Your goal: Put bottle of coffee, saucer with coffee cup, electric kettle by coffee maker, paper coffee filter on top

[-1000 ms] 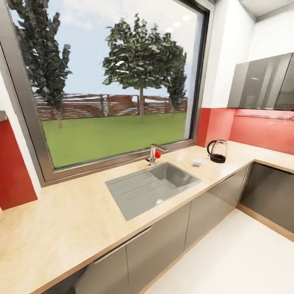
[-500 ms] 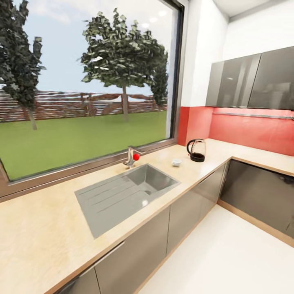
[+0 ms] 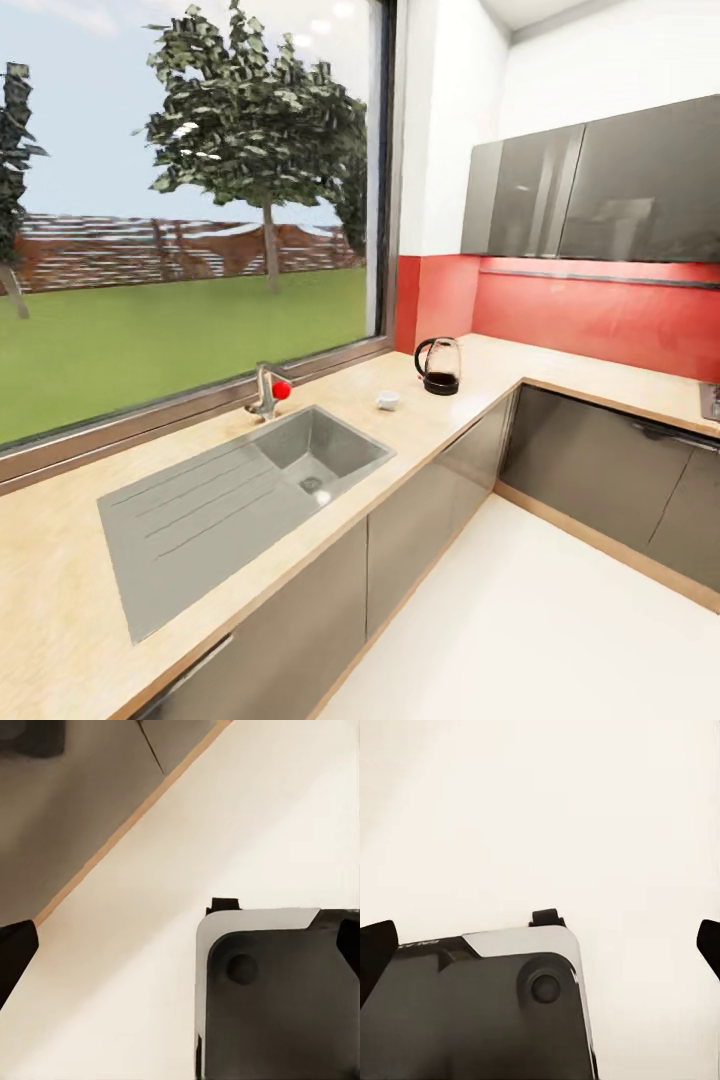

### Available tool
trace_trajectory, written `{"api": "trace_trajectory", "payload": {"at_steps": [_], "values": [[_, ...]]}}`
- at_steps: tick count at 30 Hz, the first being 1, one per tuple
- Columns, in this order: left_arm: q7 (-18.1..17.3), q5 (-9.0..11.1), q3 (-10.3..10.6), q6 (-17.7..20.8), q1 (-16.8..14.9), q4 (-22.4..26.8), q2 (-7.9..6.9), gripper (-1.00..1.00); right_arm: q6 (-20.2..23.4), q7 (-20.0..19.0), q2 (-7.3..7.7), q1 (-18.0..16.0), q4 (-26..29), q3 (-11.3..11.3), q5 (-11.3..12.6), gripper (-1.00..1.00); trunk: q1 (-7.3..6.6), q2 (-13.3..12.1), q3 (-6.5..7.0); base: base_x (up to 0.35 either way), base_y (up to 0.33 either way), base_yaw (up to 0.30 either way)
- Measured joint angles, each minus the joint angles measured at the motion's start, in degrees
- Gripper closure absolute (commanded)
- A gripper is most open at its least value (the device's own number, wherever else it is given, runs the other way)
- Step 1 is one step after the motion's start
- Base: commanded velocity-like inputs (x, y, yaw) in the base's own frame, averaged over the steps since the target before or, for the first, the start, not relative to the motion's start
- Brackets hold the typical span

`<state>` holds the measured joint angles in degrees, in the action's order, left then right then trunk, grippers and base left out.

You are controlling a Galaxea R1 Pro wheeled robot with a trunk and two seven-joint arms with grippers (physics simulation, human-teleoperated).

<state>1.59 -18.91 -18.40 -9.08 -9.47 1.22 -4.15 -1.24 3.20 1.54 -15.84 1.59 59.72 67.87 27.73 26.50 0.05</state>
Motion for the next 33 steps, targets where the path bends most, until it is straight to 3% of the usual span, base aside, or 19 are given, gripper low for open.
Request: {"api": "trace_trajectory", "payload": {"at_steps": [33], "values": [[0.0, 0.0, 0.1, 0.0, 0.0, 0.0, 0.03, -1.0, 0.0, 0.0, -0.04, 0.0, 0.0, 0.0, 0.0, -1.0, -0.01, -0.1, -2.18, 0.177, -0.232, -0.177]]}}
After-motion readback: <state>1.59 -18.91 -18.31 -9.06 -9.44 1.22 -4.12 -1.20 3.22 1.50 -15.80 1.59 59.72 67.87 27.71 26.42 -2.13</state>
